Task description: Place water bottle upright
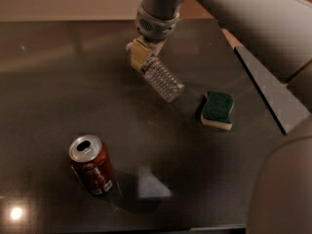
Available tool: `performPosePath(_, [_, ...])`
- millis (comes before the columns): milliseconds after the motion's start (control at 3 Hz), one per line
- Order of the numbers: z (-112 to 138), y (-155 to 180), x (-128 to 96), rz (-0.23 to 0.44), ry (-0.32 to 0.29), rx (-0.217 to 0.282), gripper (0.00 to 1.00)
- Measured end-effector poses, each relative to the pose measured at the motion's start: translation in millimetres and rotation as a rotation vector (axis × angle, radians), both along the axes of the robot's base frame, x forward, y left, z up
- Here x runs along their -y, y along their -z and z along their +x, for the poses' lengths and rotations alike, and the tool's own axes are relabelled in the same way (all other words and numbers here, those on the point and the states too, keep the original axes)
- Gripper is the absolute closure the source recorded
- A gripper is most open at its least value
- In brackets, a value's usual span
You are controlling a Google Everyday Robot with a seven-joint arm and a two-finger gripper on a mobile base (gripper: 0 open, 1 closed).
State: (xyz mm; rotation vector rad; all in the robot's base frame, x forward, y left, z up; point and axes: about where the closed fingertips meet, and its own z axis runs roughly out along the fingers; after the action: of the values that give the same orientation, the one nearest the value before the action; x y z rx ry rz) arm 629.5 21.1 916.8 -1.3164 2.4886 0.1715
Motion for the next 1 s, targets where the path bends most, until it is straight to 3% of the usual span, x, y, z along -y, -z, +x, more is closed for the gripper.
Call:
performPosePath(667, [-6,-71,-12,0.295,-0.248,0.309,1.00])
performPosePath(1000, [-7,-95,-20,0.452,-0.340,0.407,1.00])
